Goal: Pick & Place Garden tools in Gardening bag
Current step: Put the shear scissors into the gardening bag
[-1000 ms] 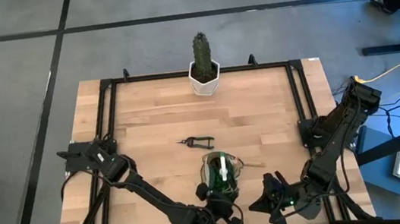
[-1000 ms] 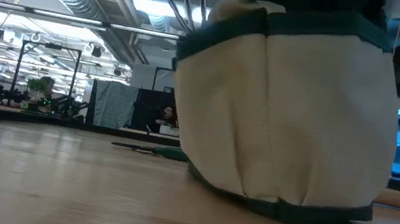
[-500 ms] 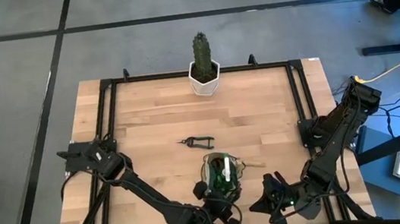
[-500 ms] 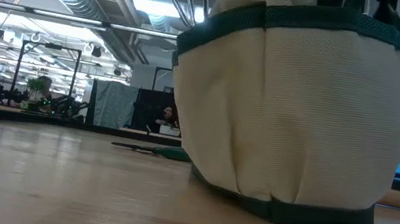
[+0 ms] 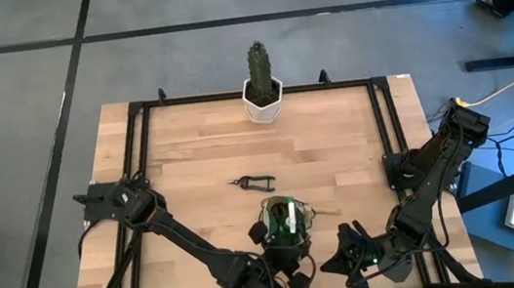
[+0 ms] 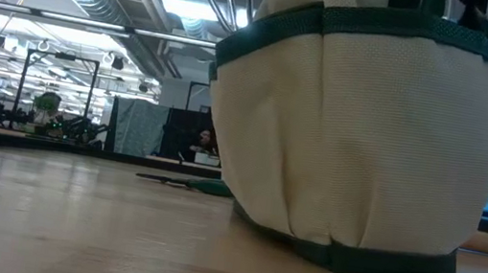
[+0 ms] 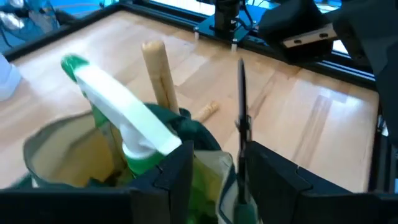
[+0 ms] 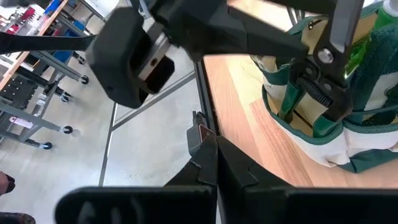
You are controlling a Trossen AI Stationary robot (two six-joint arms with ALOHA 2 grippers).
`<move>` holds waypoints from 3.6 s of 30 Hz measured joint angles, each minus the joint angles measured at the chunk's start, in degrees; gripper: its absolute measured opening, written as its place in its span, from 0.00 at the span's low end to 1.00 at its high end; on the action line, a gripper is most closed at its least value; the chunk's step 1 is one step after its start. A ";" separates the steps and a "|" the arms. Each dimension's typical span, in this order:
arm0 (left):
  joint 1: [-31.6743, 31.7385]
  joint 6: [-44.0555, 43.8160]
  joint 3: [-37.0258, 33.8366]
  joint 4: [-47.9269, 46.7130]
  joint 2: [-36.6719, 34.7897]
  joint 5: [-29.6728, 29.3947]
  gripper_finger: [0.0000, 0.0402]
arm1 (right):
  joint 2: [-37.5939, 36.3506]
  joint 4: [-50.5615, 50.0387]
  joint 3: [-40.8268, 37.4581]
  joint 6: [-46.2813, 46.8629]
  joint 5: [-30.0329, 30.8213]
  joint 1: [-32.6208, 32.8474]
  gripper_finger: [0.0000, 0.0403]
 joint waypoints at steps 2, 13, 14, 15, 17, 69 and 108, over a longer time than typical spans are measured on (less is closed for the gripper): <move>0.42 1.64 -0.01 0.03 -0.44 -0.36 0.36 | 0.00 -0.01 0.00 0.06 -0.01 0.00 0.00; 2.95 12.84 0.05 13.60 -1.12 9.69 0.36 | 0.00 -0.03 0.00 0.51 -0.19 0.02 0.00; 3.04 13.40 0.05 14.09 -1.12 9.52 0.36 | 0.00 -0.03 0.00 0.51 -0.20 0.02 0.00; 3.10 13.66 0.05 14.12 -1.12 8.87 0.36 | 0.00 -0.03 0.00 0.51 -0.42 0.02 0.00; 3.21 13.74 0.05 13.69 -1.12 7.60 0.36 | 0.00 -0.03 0.01 0.53 -0.80 0.07 0.00; -3.22 -2.05 -7.30 10.39 -1.58 -0.15 0.01 | 0.02 0.08 0.00 3.50 -3.10 -0.03 0.00; -1.59 10.88 -18.14 15.10 -7.95 3.17 0.01 | 0.03 0.71 0.00 4.54 -6.39 -0.90 0.00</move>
